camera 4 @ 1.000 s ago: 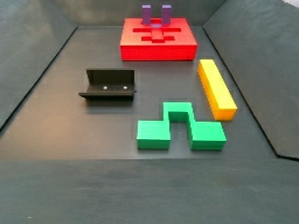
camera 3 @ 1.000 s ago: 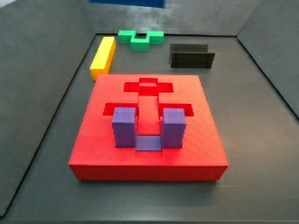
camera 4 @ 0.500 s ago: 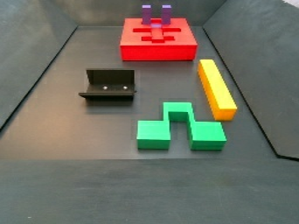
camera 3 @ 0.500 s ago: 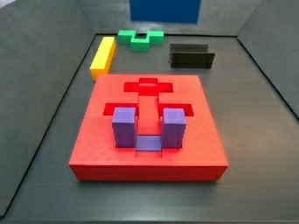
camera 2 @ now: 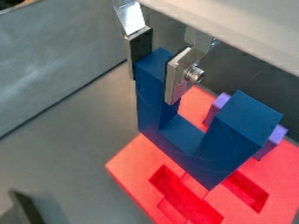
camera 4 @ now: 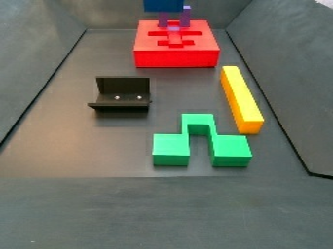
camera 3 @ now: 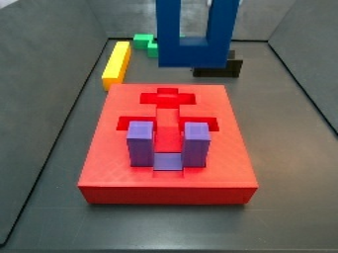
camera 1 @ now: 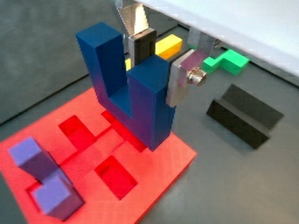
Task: Pick up the blue object. Move up. Place the blue object on the fixture. Regrasp the blue object. Move to above the board. Insert the blue object.
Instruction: Insert the blue object.
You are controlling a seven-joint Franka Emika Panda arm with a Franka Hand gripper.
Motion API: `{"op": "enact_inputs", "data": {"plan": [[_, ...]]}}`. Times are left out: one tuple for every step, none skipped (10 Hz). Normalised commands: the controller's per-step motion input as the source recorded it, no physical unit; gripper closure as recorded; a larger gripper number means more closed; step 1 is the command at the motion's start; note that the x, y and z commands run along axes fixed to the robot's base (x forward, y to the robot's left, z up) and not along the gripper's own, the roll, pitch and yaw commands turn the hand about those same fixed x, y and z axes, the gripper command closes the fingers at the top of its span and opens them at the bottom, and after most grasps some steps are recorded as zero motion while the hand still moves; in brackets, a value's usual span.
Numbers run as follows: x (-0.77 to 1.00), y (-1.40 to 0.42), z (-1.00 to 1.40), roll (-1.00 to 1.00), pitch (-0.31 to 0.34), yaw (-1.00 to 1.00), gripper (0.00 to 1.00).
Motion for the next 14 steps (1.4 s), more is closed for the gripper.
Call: {"op": "enact_inputs", "data": {"plan": [[-0.02,0.26,-0.36,0.11,0.000,0.25,1.00],[-0.17,0.34,-0.35,0.08,0.000,0.07,1.00],[-0.25,0.37,-0.35,0.00,0.000,0.00,1.00],[-0.23,0.22,-0.40,-0.02,0.000,0.00,1.00],[-0.24,0.04,-0.39,-0.12,-0.053,-0.08,1.00],[-0.15,0.03,-0.41,-0.22,-0.103,-0.16,1.00],[-0.03,0.01,-0.35,-0.27,-0.137,-0.19,1.00],[0.00,0.03,-0.24,-0.32,-0.169,-0.19,1.00],[0.00,0.05,-0.17,-0.36,-0.157,-0.12,1.00],[0.00,0.09,-0.04,-0.39,-0.116,-0.01,1.00],[0.00,0.00,0.00,-0.34,-0.043,0.00,1.00],[0.00,0.00,-0.01,-0.22,-0.017,0.13,1.00],[0.00,-0.03,-0.06,-0.16,-0.029,0.18,1.00],[-0.02,-0.02,-0.12,-0.03,-0.027,0.07,1.00]]}}
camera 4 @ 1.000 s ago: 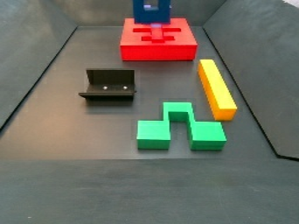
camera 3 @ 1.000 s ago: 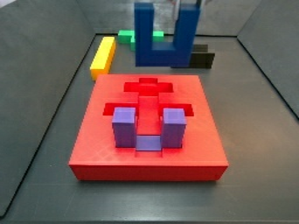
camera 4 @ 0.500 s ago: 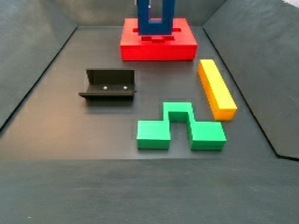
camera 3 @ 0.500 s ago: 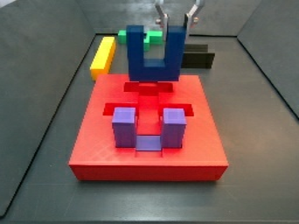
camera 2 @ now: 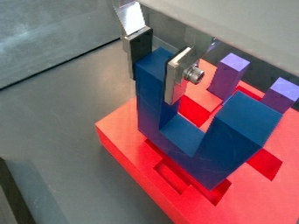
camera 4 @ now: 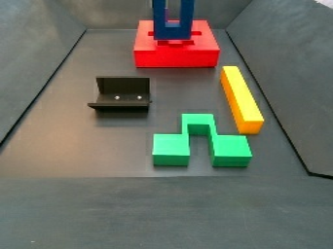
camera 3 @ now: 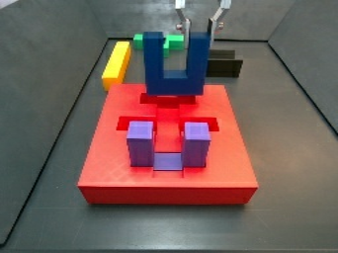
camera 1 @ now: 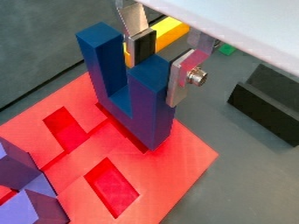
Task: Pick up the blue object. Move up. Place the blue object on the fixture. Regrasp the blue object. Move to above the board. Insert the blue object.
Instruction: Insert the blue object.
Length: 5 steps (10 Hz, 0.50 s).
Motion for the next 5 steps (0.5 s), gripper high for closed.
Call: {"op": "enact_inputs", "data": {"plan": [[-0.07,0.00,-0.23,0.00,-0.039,0.00,1.00],[-0.05,0.00,-0.26,0.02,-0.021,0.00,1.00],[-0.04,0.00,-0.24,0.09,-0.004,-0.07,1.00],[-0.01,0.00,-0.20,0.07,0.000,-0.11,1.00],[0.00,-0.02,-0.17,0.13,0.000,-0.16,1.00]]}}
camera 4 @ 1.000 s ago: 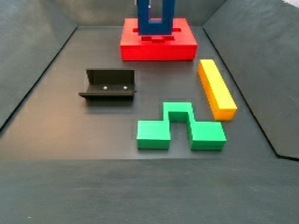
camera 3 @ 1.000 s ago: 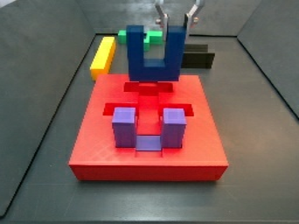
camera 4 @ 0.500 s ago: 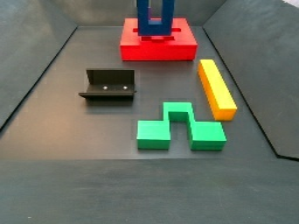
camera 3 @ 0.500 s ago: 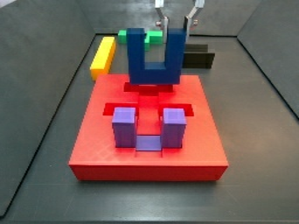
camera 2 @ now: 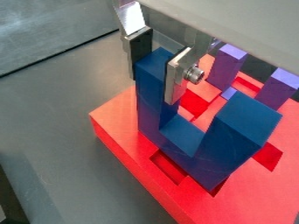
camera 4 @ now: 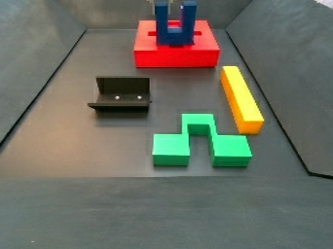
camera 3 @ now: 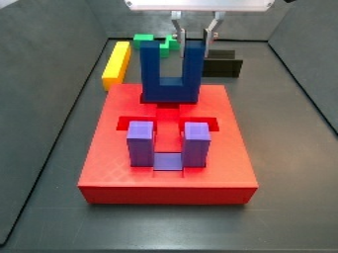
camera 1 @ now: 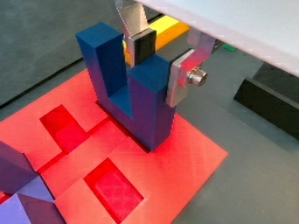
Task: Pick up the blue object. Move up. Place the blue object on the fixture. Regrasp the blue object. Move to above the board. Insert the blue object.
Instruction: Insert the blue object.
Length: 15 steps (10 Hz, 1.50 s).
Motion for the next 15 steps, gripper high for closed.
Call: {"op": "enact_inputs", "data": {"plan": [[0.00,0.00,-0.14,0.21,0.020,-0.28,1.00],[-0.01,-0.03,-0.15,0.25,0.030,-0.28,1.00],[-0.01,-0.08,-0.09,0.08,0.000,-0.11,1.00],[0.00,-0.09,-0.11,0.00,0.000,0.00,1.00],[0.00,-0.07,-0.11,0.00,0.000,0.00,1.00],[-0.03,-0.05,-0.08,-0.02,-0.003,0.06,1.00],[0.00,-0.08,-0.04,-0.04,-0.003,0.14,1.00],[0.00,-0.04,-0.04,-0.04,0.000,0.15,1.00],[0.07,0.00,-0.06,-0.02,0.000,0.23,1.00],[0.08,0.00,-0.08,0.00,0.000,0.27,1.00],[0.00,0.00,-0.09,0.00,0.000,0.07,1.00],[-0.13,0.00,-0.10,0.00,0.000,0.00,1.00],[-0.29,0.01,-0.08,-0.02,-0.003,0.00,1.00],[-0.29,0.04,-0.07,0.00,0.000,-0.13,1.00],[-0.26,0.03,-0.06,0.00,0.000,-0.20,1.00]]}}
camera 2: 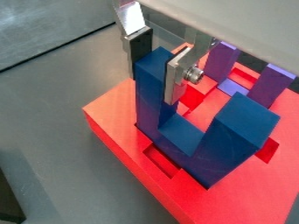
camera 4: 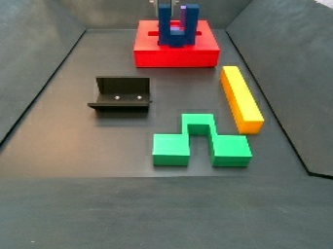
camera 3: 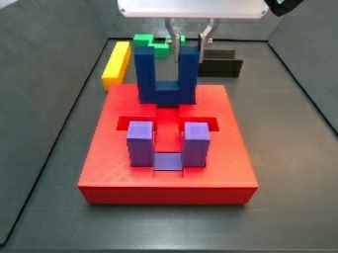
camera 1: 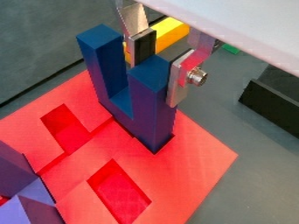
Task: Pick up the blue object. Move up. Place the blue object on the fixture. Regrasp the blue object. Move to above the board. Insert the blue object.
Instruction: Insert the blue object.
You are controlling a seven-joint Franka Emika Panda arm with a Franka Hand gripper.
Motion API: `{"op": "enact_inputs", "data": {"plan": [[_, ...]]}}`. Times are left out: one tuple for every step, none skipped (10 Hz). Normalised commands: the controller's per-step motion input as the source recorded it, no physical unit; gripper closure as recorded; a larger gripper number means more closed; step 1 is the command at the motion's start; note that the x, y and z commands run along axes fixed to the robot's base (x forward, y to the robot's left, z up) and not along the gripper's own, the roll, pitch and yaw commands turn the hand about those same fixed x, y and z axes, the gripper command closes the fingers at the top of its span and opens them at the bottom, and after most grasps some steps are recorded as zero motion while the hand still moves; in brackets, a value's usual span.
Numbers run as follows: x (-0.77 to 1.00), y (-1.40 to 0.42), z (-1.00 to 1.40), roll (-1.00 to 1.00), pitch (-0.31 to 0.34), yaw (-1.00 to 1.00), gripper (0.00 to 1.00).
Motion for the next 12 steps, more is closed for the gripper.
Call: {"op": "enact_inputs", "data": {"plan": [[-0.17,0.00,-0.09,0.00,-0.006,-0.20,1.00],[0.00,0.00,-0.10,0.00,-0.021,-0.32,1.00],[0.00,0.00,-0.14,0.00,-0.020,-0.27,1.00],[0.00,0.00,-0.16,0.00,-0.010,-0.15,1.00],[0.02,-0.03,-0.27,0.09,-0.004,0.00,1.00],[0.00,-0.11,-0.47,0.14,-0.050,0.00,1.00],[0.00,-0.12,-0.63,0.15,-0.091,0.00,1.00],[-0.01,-0.14,-0.74,0.18,-0.111,0.00,1.00],[-0.01,-0.15,-0.79,0.18,-0.130,0.00,1.00],[0.00,-0.08,-0.82,0.13,-0.147,0.01,1.00],[0.01,0.00,-0.69,0.05,-0.093,0.00,1.00],[0.00,0.00,0.00,0.00,0.000,0.00,1.00]]}}
